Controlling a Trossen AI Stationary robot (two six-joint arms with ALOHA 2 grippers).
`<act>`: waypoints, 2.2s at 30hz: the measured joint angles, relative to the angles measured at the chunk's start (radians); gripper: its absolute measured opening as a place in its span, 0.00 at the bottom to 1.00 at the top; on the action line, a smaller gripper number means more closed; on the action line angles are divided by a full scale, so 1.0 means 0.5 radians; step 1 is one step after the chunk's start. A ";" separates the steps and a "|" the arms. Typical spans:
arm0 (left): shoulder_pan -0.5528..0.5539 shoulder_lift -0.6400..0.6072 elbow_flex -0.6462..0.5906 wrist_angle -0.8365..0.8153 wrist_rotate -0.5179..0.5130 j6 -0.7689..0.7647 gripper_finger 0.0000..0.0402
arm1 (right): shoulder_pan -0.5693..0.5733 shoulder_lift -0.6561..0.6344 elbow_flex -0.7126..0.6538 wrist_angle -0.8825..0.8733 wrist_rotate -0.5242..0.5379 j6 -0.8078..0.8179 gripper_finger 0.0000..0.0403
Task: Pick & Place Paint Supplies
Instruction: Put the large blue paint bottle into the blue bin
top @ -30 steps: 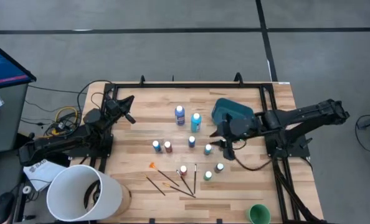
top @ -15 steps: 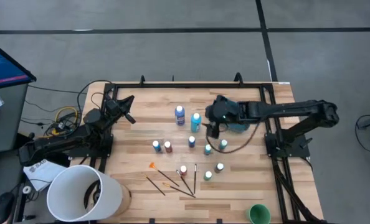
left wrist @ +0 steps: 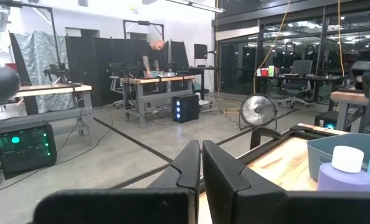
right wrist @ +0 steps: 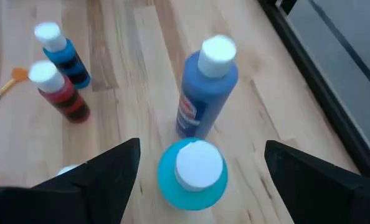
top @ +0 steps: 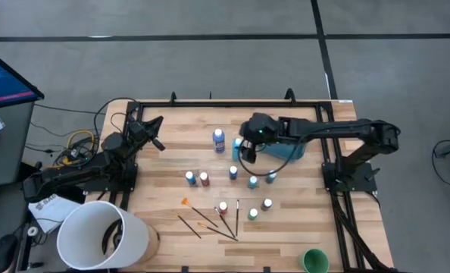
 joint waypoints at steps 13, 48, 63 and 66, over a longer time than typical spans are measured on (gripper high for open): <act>0.000 0.000 0.000 0.002 0.001 0.001 0.02 | -0.054 0.086 -0.001 0.024 -0.001 0.000 0.72; -0.001 0.000 -0.001 0.002 0.000 0.000 0.02 | -0.066 0.073 -0.004 0.097 0.009 0.082 0.28; 0.000 0.001 0.000 0.002 0.000 0.000 0.02 | -0.194 -0.563 -0.003 -0.341 0.367 0.247 0.28; 0.000 0.000 0.000 0.002 0.001 0.000 0.02 | -0.263 -0.667 -0.002 -0.519 0.515 0.348 0.28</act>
